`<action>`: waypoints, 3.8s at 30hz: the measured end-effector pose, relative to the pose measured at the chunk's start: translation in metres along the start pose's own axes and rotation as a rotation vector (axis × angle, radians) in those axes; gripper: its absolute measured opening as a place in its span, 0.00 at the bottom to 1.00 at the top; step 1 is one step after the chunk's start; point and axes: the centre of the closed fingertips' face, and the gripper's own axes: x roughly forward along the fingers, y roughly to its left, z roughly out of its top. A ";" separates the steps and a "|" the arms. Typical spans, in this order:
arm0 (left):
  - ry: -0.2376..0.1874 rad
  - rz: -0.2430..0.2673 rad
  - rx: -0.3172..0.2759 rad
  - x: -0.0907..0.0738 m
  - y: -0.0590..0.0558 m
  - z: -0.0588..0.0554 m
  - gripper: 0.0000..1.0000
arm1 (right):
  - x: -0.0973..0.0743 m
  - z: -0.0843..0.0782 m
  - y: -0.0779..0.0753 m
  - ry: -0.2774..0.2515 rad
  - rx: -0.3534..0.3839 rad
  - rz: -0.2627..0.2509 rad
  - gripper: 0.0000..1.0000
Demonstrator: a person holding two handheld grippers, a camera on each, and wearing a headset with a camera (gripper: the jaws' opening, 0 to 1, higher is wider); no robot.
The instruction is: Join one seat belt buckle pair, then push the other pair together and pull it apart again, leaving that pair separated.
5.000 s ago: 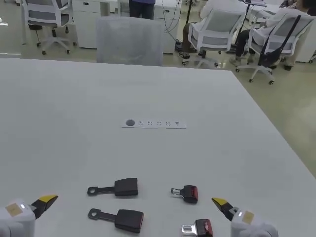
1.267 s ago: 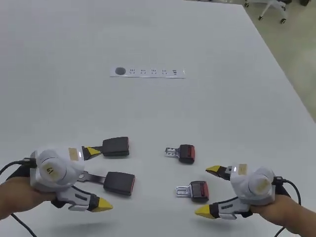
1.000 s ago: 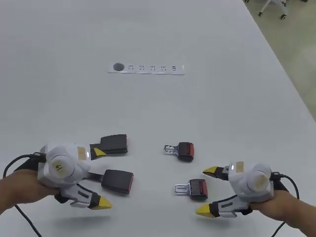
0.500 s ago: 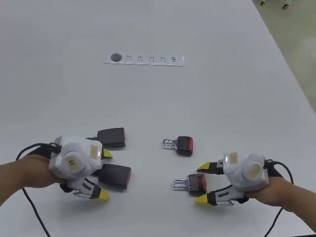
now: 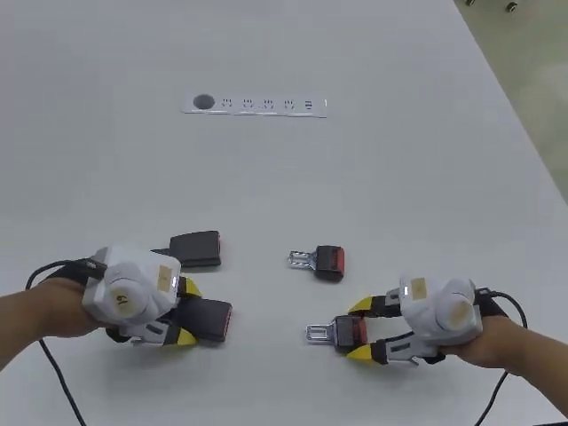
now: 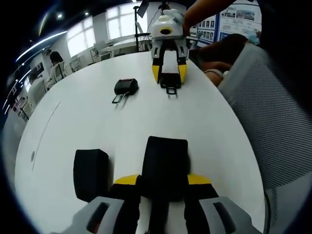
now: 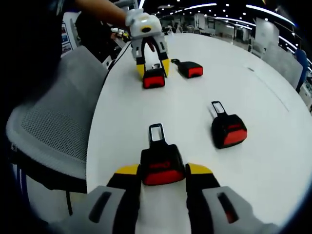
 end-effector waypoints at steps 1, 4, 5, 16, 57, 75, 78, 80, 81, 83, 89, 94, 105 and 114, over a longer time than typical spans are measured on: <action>0.003 0.002 0.002 0.000 0.000 0.000 0.35 | 0.000 0.000 0.000 0.000 0.000 0.000 0.37; 0.012 0.008 -0.003 0.000 -0.001 -0.001 0.35 | 0.000 0.000 -0.001 0.004 0.006 0.001 0.36; 0.012 0.010 -0.001 0.000 -0.001 -0.001 0.35 | 0.000 0.001 -0.001 0.001 0.009 0.001 0.36; 0.029 0.027 -0.022 -0.003 -0.008 -0.005 0.34 | 0.003 0.006 -0.001 -0.011 0.036 0.002 0.36; 0.077 0.030 -0.040 -0.004 -0.010 -0.008 0.34 | 0.057 0.075 0.003 -0.122 0.039 0.053 0.35; 0.087 0.027 -0.048 -0.004 -0.012 -0.007 0.34 | 0.080 0.105 0.008 -0.100 -0.024 0.073 0.35; 0.078 0.032 -0.062 -0.004 -0.011 -0.007 0.34 | 0.079 0.105 0.006 -0.102 -0.004 0.079 0.35; 0.075 0.034 -0.063 -0.004 -0.011 -0.007 0.34 | 0.080 0.105 0.006 -0.098 -0.002 0.080 0.35; 0.077 0.034 -0.063 -0.004 -0.011 -0.007 0.34 | 0.080 0.105 0.007 -0.097 -0.003 0.080 0.35; 0.081 0.037 -0.066 -0.003 -0.011 -0.007 0.34 | 0.081 0.106 0.007 -0.101 0.015 0.079 0.35; 0.084 0.040 -0.069 -0.002 -0.010 -0.006 0.33 | 0.087 0.112 0.009 -0.083 0.020 0.067 0.35; 0.092 0.040 -0.071 -0.002 -0.011 -0.006 0.33 | 0.091 0.116 0.009 -0.090 0.020 0.045 0.35; 0.099 0.034 -0.061 -0.001 -0.011 -0.006 0.33 | 0.093 0.121 0.008 -0.074 0.030 0.039 0.34; 0.105 0.025 -0.049 -0.001 -0.011 -0.006 0.33 | 0.093 0.121 0.008 -0.073 0.028 0.035 0.34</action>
